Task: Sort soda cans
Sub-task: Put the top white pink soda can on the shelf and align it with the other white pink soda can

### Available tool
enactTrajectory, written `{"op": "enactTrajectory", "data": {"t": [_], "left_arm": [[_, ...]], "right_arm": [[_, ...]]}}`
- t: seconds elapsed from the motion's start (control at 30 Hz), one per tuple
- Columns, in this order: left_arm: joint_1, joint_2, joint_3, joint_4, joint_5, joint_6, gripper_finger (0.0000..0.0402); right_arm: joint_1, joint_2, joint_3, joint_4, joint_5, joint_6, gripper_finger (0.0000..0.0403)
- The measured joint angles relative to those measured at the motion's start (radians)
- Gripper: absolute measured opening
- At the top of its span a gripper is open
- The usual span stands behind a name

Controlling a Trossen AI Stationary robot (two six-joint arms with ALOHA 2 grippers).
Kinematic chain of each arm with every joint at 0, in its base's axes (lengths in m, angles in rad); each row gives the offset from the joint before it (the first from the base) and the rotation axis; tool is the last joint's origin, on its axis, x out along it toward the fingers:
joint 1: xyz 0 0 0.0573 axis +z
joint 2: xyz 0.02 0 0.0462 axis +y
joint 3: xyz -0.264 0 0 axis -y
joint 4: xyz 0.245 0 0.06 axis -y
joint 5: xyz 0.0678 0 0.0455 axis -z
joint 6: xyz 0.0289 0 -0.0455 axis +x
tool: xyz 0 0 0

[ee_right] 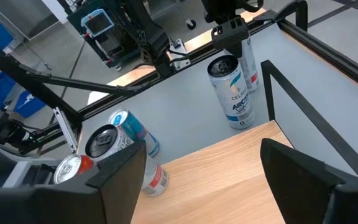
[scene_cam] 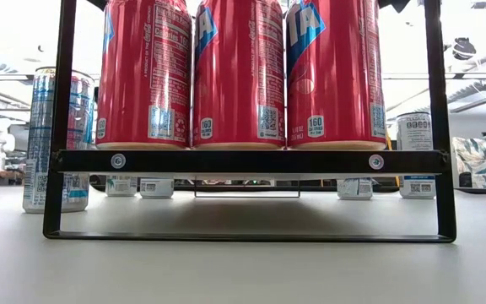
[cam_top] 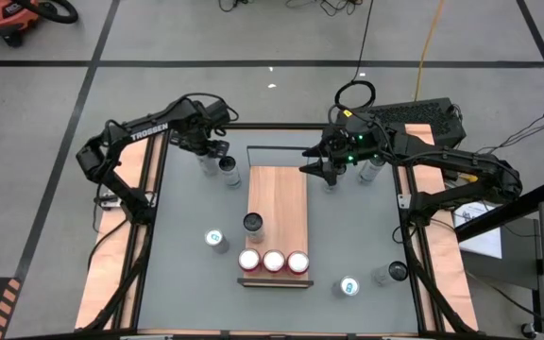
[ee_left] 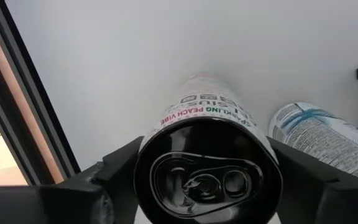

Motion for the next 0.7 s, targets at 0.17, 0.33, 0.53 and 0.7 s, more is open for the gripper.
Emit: {"op": "enactTrajectory", "data": {"t": [0.17,0.33,0.53,0.7], "left_arm": [[0.000,-0.011,0.008,-0.014,0.012,-0.010,0.0245],[-0.001,-0.033,0.082,-0.096,0.015,-0.029,0.0244],[-0.021,-0.048,0.239,-0.245,0.014,-0.053,0.0244],[-0.068,-0.077,0.391,-0.304,0.016,-0.109,0.0244]], "right_arm": [[0.000,0.000,0.000,0.001,0.000,-0.010,0.0287],[0.001,0.000,0.000,0.013,-0.004,-0.008,0.0287],[0.034,0.000,0.000,0.079,-0.006,0.004,0.0287],[0.094,0.012,0.057,0.098,0.029,0.008,0.0287]]}}
